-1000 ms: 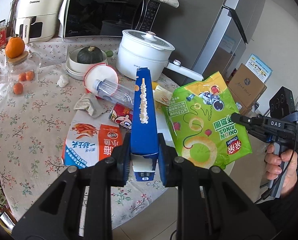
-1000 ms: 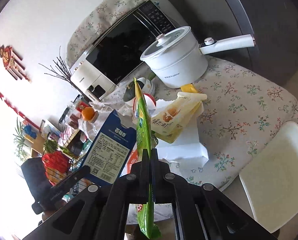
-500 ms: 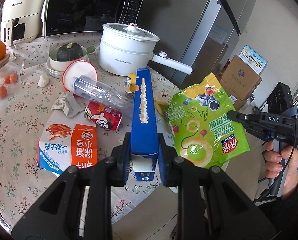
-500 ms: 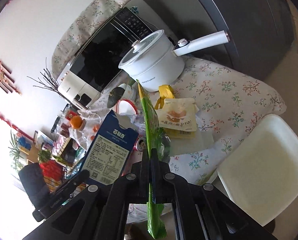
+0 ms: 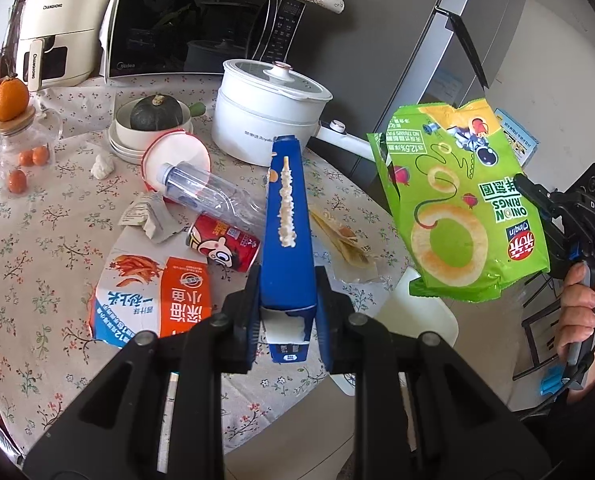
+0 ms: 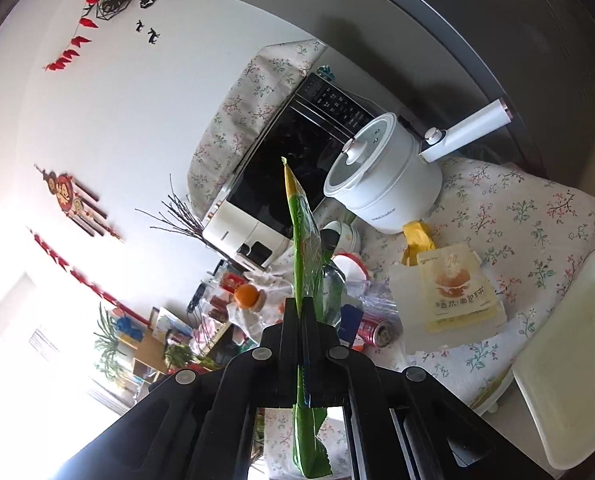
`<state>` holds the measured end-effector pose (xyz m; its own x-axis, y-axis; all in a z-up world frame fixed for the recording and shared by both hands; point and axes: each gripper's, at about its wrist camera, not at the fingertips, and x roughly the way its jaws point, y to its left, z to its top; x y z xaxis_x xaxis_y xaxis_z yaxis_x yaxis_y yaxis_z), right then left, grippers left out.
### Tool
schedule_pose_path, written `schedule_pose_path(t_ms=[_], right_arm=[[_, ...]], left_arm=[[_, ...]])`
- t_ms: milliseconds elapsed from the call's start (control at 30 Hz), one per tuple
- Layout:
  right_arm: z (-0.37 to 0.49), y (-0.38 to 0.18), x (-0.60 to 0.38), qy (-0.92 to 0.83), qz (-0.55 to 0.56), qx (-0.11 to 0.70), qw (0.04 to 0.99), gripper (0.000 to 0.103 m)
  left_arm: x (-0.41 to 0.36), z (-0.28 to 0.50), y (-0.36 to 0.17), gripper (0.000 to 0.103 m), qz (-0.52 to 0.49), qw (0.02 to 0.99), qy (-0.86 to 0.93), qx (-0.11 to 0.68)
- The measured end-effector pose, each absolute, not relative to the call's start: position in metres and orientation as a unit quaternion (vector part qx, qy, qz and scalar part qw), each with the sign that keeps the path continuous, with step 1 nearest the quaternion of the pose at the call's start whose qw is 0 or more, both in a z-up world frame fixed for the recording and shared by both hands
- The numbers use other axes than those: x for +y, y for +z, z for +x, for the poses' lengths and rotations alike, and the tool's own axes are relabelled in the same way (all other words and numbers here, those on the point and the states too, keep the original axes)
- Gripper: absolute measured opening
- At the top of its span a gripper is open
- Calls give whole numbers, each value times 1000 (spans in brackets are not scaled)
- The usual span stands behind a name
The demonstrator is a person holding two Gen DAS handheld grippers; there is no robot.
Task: Collect trash
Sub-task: 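Lift the blue box and green bag and carry both toward the white bin, then open the left gripper over the bin while the right gripper drops the green bag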
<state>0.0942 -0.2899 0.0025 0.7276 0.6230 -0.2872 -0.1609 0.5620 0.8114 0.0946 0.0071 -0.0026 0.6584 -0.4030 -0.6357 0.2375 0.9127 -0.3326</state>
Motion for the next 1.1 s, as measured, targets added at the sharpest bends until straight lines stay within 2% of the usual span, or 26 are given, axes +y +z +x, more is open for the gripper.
schedule_pose_path(t_ms=[333, 633, 867, 1100], right_arm=[[71, -7, -316, 84, 342, 321, 879, 2], [44, -46, -372, -29, 331, 375, 865, 2], [32, -82, -406, -86, 327, 422, 841, 2], [30, -118, -427, -116, 324, 465, 815, 2]], left_arm=[[-13, 90, 1, 25, -122, 888, -228, 380], [-103, 80, -4, 25, -90, 848, -333, 403], [-185, 84, -39, 25, -45, 819, -369, 437], [-229, 101, -79, 25, -20, 809, -366, 460]])
